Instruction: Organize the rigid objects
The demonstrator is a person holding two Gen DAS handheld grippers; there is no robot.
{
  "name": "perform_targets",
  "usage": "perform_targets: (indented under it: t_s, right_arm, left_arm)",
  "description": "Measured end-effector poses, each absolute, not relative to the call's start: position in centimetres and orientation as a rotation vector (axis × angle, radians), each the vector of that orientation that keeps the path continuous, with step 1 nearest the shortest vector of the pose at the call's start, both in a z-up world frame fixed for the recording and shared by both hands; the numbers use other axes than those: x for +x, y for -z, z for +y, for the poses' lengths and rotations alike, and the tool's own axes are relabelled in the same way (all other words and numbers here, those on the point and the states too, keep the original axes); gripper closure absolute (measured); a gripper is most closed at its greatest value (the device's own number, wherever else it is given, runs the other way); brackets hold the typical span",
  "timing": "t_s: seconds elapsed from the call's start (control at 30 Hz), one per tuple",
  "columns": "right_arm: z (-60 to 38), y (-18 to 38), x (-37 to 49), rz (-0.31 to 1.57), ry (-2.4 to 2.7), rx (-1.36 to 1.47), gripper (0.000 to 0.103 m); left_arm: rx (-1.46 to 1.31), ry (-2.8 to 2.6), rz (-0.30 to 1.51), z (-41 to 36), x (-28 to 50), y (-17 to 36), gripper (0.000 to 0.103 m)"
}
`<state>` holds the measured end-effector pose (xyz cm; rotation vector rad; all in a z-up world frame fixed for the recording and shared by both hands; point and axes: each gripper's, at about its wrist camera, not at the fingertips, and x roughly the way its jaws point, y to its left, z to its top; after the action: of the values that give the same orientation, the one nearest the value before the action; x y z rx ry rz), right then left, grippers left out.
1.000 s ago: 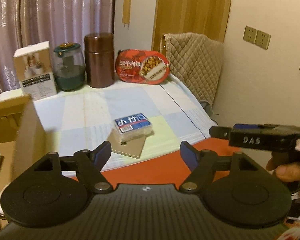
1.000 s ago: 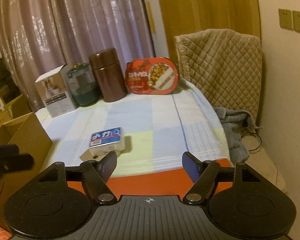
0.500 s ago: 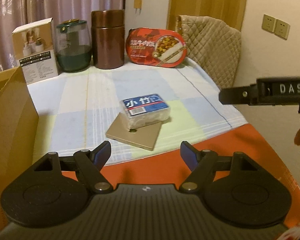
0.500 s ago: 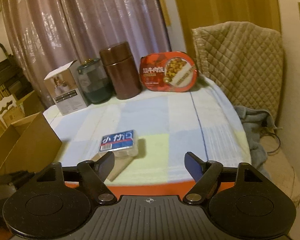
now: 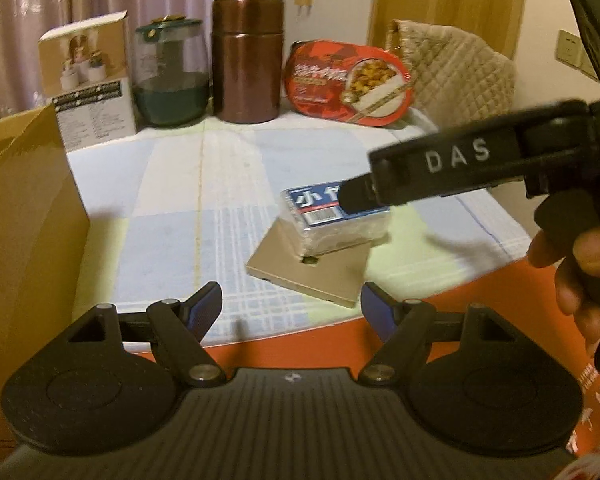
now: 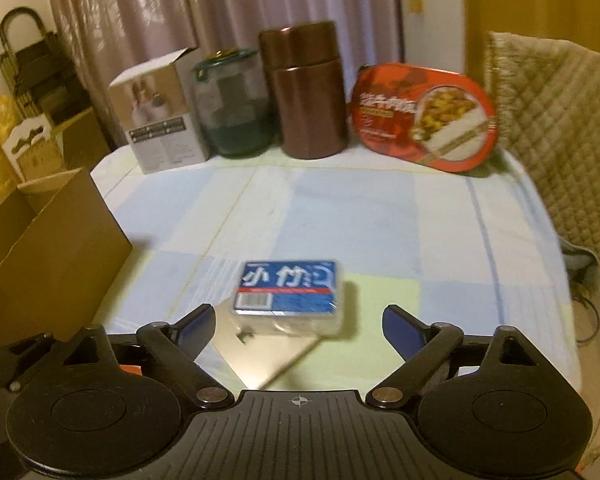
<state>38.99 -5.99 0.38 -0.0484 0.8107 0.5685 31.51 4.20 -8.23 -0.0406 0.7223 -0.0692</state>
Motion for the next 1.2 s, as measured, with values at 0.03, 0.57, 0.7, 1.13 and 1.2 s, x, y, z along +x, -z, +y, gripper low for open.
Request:
perform_targets:
  t_s: [0.03, 0.57, 0.7, 1.13, 1.2]
  right_arm:
    - [-5.6, -0.3, 39.4, 0.82, -0.572, -0.049, 0.014]
    - [-1.8, 2.7, 43.1, 0.939, -0.538, -0.14, 0.012]
    - [-2.0, 3.4, 43.4, 0.952, -0.546, -0.126, 0.012]
    - [-9.8, 2.7, 40.5, 0.861, -0.4, -0.145, 0.02]
    - [-11.6, 2.8, 39.9, 0.858, -0.373, -0.123, 0.02]
  left_arm:
    - [-0.041, 0.063, 0.726, 4.4, 31.8, 8.4, 0.03]
    - [-0.041, 0.06, 0.757, 5.2, 33.6, 9.4, 0.03]
    - [-0.036, 0.063, 0.76, 5.4, 33.4, 9.5, 0.03]
    - [-0.025, 0.171, 0.752, 3.6, 35.1, 9.6, 0.029]
    - [-0.003, 0.189, 0.758, 3.1, 35.6, 9.9, 0.029]
